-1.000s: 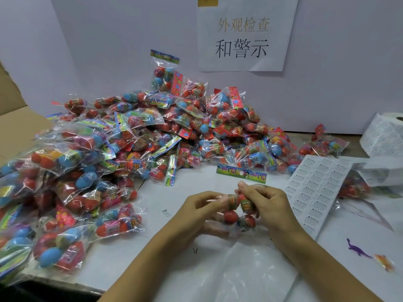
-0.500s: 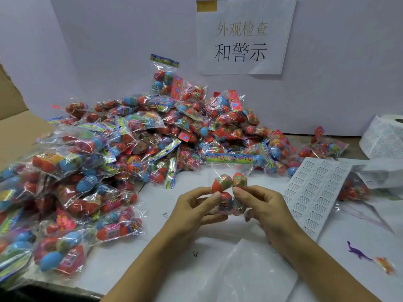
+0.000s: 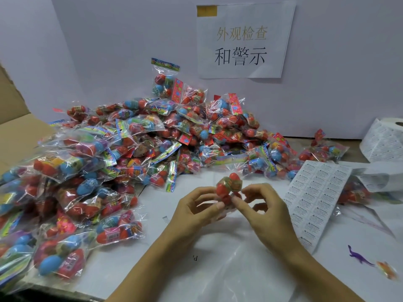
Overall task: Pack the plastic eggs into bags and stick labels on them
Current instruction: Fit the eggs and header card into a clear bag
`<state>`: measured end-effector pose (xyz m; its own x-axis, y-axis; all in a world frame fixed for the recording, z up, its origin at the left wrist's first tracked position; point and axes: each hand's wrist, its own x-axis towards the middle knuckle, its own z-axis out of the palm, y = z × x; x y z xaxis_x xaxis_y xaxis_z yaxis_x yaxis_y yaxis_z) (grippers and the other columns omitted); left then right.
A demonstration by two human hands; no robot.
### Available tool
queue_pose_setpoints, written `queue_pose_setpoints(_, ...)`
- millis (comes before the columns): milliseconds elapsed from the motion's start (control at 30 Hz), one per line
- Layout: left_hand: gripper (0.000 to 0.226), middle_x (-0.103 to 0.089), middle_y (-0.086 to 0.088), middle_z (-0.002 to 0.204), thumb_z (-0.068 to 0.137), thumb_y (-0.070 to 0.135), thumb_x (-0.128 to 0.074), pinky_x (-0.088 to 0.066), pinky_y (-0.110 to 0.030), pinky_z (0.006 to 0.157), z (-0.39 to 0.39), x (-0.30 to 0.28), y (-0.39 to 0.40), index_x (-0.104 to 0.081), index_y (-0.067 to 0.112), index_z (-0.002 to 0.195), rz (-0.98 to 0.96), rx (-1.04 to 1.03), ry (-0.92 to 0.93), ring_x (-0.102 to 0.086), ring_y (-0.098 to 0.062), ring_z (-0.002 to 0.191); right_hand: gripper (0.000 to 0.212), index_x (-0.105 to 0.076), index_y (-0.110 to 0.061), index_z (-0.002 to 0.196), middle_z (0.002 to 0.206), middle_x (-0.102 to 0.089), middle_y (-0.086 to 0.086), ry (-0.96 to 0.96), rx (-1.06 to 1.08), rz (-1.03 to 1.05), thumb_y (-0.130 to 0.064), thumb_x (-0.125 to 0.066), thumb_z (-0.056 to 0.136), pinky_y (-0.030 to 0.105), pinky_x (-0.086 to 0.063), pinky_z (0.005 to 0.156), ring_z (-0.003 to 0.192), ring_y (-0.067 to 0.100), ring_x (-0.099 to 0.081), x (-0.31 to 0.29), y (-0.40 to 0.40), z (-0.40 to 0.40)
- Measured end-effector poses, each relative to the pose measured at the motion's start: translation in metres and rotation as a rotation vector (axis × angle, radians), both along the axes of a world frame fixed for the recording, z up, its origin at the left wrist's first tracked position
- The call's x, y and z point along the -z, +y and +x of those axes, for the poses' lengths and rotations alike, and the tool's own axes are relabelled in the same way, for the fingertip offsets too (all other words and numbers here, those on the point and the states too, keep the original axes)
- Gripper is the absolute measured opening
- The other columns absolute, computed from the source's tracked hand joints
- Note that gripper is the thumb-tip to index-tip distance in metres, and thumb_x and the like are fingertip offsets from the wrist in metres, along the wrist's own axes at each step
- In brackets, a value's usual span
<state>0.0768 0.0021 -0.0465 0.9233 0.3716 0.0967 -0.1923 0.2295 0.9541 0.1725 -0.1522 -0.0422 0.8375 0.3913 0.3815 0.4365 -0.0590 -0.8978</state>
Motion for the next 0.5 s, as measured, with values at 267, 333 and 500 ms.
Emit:
queue_pose_setpoints(267, 0.029, -0.071, -0.008, 0.116, 0.079, 0.028, -0.079, -0.059, -0.04, 0.086, 0.001, 0.004, 0.003, -0.081, 0.015, 0.104, 0.169, -0.051, -0.024, -0.069, -0.03, 0.11, 0.024, -0.073, -0.019, 0.104, 0.097, -0.078, -0.001, 0.238, -0.187, 0.046, -0.01, -0.081, 0.083, 0.042, -0.059, 0.09, 0.097, 0.018, -0.074, 0.003, 0.003, 0.001)
queue_pose_setpoints(333, 0.027, -0.074, -0.004, 0.111, 0.075, 0.03, -0.082, -0.058, -0.037, 0.09, 0.002, 0.006, 0.005, -0.082, 0.022, 0.1, 0.211, -0.164, -0.019, -0.068, -0.023, 0.112, 0.024, -0.072, -0.013, 0.108, 0.096, -0.079, 0.007, 0.337, -0.162, 0.126, -0.001, -0.074, 0.087, 0.048, -0.059, 0.091, 0.094, 0.027, -0.075, 0.003, 0.004, 0.005)
queue_pose_setpoints(500, 0.043, -0.076, 0.001, 0.118, 0.077, 0.019, -0.087, -0.058, -0.031, 0.087, 0.003, 0.005, 0.01, -0.073, 0.022, 0.117, 0.148, -0.256, 0.037, -0.071, -0.015, 0.112, 0.028, -0.072, -0.014, 0.113, 0.097, -0.078, 0.016, 0.595, -0.247, 0.239, 0.002, -0.057, 0.095, 0.03, -0.061, 0.068, 0.087, 0.03, -0.076, -0.003, 0.003, 0.009)
